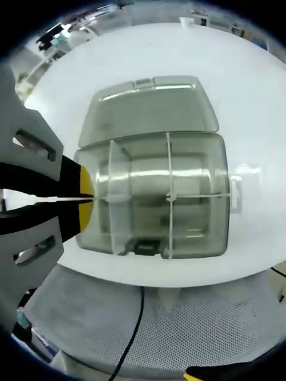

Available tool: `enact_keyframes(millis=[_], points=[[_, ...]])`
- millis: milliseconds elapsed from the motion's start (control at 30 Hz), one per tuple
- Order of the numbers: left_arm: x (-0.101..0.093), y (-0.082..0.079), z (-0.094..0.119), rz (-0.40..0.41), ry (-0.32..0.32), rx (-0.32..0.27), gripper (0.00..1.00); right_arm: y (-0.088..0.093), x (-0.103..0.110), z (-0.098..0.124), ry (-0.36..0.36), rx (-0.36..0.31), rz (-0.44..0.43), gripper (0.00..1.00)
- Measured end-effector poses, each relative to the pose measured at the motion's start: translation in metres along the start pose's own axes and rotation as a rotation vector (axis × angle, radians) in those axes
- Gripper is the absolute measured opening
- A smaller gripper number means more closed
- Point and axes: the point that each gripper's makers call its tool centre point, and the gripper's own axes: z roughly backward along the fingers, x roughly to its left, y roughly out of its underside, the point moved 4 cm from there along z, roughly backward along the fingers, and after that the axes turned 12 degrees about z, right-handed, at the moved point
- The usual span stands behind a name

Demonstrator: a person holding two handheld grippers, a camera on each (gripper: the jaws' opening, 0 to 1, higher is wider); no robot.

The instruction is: Insert the divider into the dual guide fixture by aligning both edges with the guide slots and pushing it downward to the bottom, including one-sided entry, uneven engagement, binding, and posture correction.

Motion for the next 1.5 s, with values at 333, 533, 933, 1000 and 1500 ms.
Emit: enact_keyframes(millis=[333,533,933,1000,1500], points=[[-0.0002,-0.0001,-0.0007,0.003,0.001,0.0,0.0,-0.0001,-0.0004,0.0006,0.0,0.001,0.003,0.59],[-0.0003,-0.0001,-0.0006,0.007,0.0,-0.006,0.0,-0.0005,0.0,0.0009,-0.001,0.002,0.006,0.59],[-0.0009,0.0008,-0.0009,0.006,-0.005,-0.03,0.0,-0.0014,-0.0002,0.0005,-0.004,0.004,0.011,0.59],[-0.0005,0.0007,-0.0018,0.004,-0.005,-0.035,0.0,-0.0015,-0.0004,0.0007,-0.004,0.005,0.012,0.59],[-0.0009,0.0011,-0.0017,0.001,-0.012,-0.06,0.0,-0.0046,0.0,0.0021,-0.005,0.009,0.022,0.59]])
